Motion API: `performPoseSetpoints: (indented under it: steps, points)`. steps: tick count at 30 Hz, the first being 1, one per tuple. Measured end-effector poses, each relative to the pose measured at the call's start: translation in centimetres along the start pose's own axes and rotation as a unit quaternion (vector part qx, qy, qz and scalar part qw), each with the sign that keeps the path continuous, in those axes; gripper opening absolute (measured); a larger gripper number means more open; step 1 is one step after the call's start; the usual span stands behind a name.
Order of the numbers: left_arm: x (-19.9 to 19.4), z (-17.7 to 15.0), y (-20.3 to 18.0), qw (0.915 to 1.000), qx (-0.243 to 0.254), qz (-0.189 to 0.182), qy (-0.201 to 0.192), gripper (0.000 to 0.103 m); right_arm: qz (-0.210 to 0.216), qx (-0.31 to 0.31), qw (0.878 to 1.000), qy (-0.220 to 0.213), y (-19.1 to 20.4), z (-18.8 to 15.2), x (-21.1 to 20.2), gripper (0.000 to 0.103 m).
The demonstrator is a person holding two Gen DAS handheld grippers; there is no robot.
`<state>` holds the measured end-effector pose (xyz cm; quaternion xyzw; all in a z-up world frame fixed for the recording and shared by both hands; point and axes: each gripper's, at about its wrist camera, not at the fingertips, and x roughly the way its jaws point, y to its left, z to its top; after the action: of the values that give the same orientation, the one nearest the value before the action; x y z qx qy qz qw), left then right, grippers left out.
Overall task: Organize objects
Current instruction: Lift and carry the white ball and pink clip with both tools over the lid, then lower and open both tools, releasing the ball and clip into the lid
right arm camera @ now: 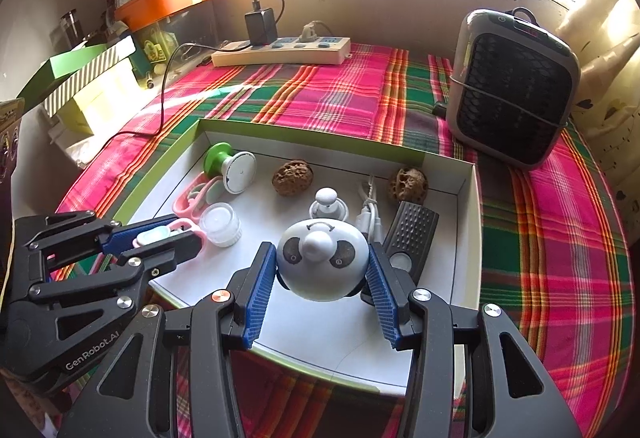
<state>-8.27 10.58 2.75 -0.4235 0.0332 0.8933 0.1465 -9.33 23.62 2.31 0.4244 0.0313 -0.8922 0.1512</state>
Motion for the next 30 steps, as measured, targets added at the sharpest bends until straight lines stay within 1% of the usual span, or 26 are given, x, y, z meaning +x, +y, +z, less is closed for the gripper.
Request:
performPoseSetpoints:
  steps: [11,23,30]
  points:
    - [0.4,0.0,0.3,1.0,-0.007,-0.001,0.005,0.016,0.001,-0.019,1.0,0.004,0.8,-0.1,0.6,0.047]
    - [0.9,0.0,0.4,0.9999,-0.012,0.0,0.009,0.016,0.001,-0.025,1.0,0.018,0.9,-0.3,1.5,0.047]
    - [0.9,0.1,0.5,0.9999,-0.013,-0.003,0.01,0.016,-0.002,-0.026,1.0,0.017,0.8,-0.3,1.7,0.047]
